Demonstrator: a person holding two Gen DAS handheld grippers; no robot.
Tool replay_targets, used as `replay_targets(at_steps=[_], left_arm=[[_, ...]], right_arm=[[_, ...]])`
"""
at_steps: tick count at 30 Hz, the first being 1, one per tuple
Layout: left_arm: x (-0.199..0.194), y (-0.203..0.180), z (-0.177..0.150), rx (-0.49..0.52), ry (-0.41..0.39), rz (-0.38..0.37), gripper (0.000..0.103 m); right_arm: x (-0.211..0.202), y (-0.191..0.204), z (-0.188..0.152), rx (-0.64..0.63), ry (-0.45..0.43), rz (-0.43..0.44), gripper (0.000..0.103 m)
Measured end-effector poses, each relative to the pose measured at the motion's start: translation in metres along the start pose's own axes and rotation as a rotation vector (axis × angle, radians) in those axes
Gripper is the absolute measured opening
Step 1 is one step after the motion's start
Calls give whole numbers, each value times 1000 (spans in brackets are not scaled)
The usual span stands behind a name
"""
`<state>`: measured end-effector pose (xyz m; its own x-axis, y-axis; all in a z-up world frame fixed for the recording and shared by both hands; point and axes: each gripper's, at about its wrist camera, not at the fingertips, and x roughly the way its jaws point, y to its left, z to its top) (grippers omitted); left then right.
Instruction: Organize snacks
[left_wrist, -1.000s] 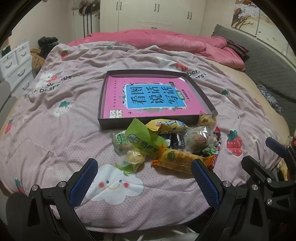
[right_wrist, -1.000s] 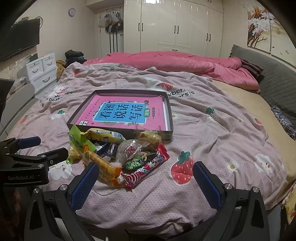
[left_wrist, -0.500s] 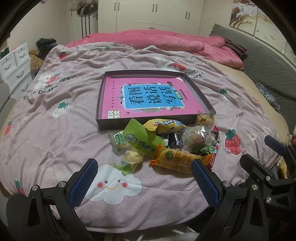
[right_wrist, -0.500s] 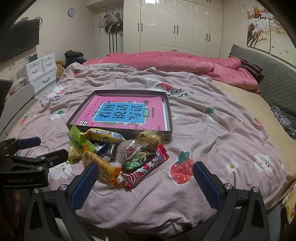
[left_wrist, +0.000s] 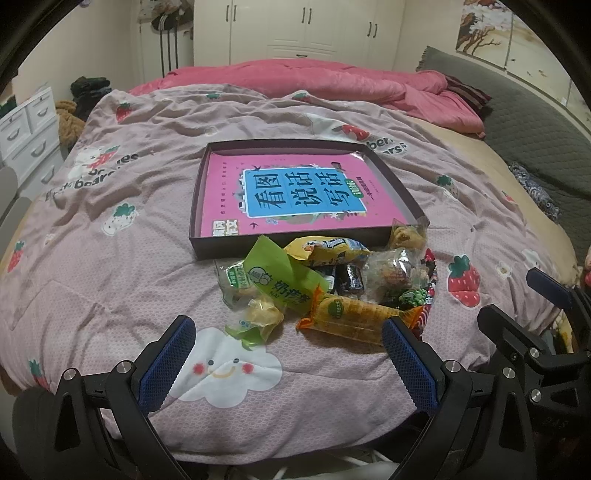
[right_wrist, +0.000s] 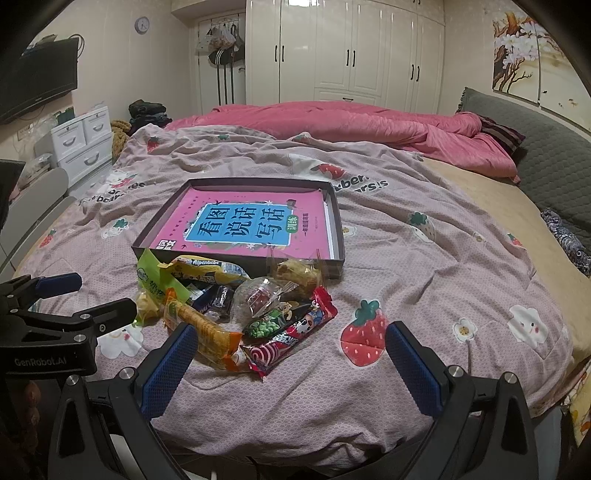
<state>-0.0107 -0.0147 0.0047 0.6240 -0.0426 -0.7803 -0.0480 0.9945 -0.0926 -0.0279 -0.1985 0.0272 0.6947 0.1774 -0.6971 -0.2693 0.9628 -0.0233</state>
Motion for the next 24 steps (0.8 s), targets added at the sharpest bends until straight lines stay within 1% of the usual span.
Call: replay_targets(at_steps=[15,20,24], left_arm=[[3,4,0,-8,4,4,101],[6,12,3,-30,1,11,101],[10,24,7,-67,1,6,101]], right_arm=[[7,-1,-1,11,14,15,102],[10,0,1,7,17,26,102],[16,0,2,9,23,41,102]])
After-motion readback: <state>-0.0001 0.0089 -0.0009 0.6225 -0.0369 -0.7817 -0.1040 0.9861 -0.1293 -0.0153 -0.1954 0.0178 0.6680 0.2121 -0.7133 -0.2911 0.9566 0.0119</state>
